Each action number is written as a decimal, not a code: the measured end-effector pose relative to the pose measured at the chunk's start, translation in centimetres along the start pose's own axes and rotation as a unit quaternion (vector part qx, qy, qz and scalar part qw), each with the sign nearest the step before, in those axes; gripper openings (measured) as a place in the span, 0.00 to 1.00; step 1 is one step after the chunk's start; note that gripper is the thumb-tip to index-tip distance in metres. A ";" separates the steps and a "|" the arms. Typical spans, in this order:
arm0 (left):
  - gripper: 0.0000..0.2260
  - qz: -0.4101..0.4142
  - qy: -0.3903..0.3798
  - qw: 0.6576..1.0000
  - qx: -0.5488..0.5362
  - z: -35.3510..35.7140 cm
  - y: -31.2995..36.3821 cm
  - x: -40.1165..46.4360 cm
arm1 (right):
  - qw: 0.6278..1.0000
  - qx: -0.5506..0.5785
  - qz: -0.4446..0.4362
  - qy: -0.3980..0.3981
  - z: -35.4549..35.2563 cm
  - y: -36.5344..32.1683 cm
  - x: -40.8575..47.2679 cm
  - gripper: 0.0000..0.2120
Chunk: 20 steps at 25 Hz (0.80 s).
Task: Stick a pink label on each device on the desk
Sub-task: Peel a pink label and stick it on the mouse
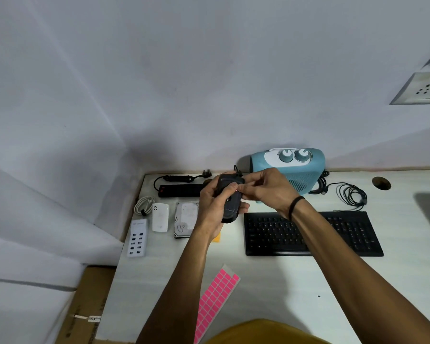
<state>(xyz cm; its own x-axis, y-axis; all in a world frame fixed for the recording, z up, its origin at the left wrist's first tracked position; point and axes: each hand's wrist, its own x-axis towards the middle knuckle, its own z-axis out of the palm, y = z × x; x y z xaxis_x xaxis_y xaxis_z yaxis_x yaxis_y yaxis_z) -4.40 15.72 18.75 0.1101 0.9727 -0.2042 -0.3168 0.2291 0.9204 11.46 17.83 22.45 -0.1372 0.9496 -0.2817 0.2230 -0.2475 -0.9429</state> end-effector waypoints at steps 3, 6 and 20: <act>0.11 -0.024 -0.013 1.000 0.009 -0.5 0.0 0.3 | 1.000 0.014 0.010 -0.001 0.1 0.7 0.5 0.07; 0.15 -0.069 0.001 0.997 -0.035 -0.9 -0.1 0.4 | 0.999 0.037 0.025 -0.017 0.3 1.2 0.8 0.08; 0.27 -0.253 -0.010 0.953 -0.167 -5.7 -1.6 0.5 | 0.825 0.417 0.375 -0.070 4.1 8.9 6.7 0.16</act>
<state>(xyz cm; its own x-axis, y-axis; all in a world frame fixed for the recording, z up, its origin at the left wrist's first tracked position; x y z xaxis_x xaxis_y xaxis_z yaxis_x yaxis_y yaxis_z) -9.21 16.06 15.27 0.3451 0.7352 -0.5835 -0.5000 0.6701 0.5486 8.59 21.19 11.43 -0.3848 0.4527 -0.8044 -0.4378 -0.8567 -0.2728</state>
